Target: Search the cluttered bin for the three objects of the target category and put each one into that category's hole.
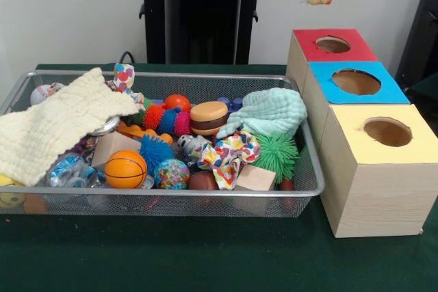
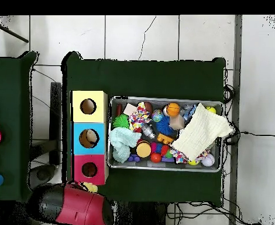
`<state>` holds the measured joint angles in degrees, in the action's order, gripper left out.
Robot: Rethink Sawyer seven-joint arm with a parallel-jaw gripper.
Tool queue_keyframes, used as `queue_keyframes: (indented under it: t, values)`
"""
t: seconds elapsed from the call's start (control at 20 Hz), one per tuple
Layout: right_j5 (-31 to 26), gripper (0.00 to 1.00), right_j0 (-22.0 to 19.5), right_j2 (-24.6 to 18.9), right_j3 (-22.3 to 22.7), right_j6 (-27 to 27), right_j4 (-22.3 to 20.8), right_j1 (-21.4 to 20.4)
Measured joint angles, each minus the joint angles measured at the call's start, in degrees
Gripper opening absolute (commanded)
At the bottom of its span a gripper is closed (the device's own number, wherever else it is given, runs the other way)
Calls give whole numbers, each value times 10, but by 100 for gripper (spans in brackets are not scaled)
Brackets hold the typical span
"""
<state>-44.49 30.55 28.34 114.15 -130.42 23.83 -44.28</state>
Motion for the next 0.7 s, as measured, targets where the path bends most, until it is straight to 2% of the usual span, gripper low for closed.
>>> queue_keyframes:
  t: [0.7]
  values:
    - [51, 0, -36, -6, -33, 0, 31, 4]
